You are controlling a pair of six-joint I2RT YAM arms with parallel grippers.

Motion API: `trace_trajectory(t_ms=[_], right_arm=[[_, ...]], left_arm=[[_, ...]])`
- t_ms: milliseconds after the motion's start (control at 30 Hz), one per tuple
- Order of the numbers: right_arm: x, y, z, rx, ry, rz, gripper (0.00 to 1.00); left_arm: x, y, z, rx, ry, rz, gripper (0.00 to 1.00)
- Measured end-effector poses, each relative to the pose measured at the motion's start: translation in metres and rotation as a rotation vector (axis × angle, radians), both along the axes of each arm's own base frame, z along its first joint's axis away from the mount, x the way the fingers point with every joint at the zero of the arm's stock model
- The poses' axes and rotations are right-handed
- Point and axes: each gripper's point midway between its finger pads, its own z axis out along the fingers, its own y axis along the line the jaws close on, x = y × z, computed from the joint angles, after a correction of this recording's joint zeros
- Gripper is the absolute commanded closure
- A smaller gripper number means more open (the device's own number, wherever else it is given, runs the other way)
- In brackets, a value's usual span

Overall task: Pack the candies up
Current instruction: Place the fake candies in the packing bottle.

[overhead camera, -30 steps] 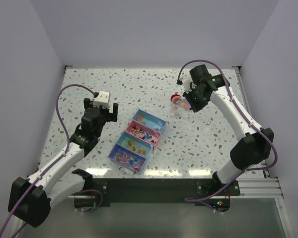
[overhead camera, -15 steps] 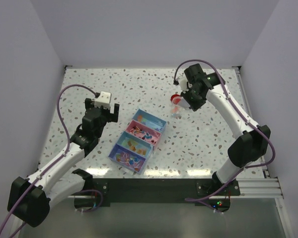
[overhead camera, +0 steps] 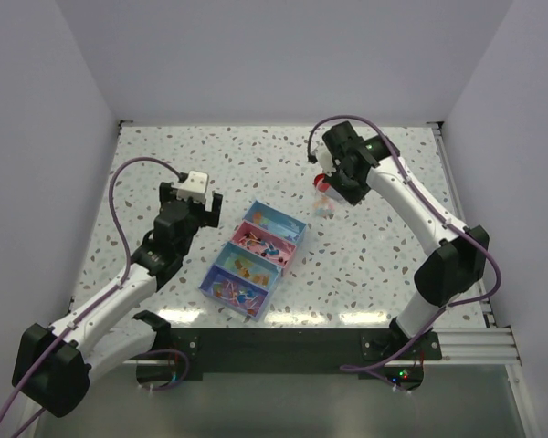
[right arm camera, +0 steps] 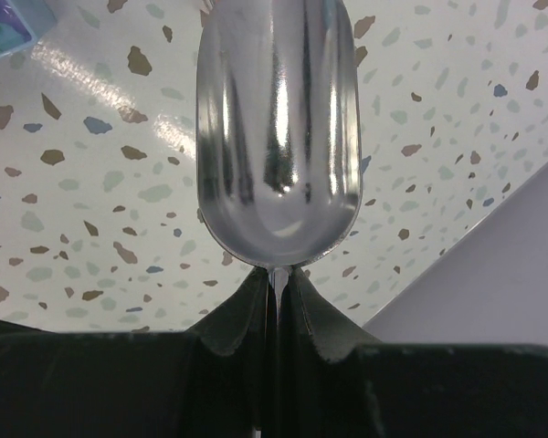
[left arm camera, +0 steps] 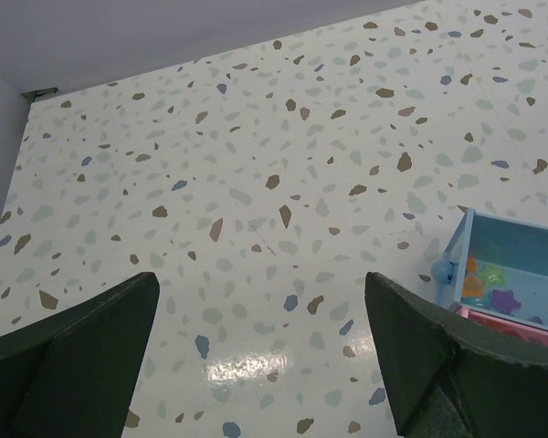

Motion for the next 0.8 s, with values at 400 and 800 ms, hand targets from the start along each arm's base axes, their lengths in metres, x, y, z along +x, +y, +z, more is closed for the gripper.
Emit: trace_trajectory(t_ms=[400,800], right_arm=[[0.0030,-0.0052,0.0069,-0.113,-0.049,0.034,1.00],[-0.0018,-0.0014,0.0054,-0.243,-0.066,0.126,1.00]], left_arm=[[-0.0014,-0.0040,0.0005,0.008,-0.002,-0.013,0.00],[-0.0022,-0.0041,0.0057,0.002,-0.019,-0.013,0.00]])
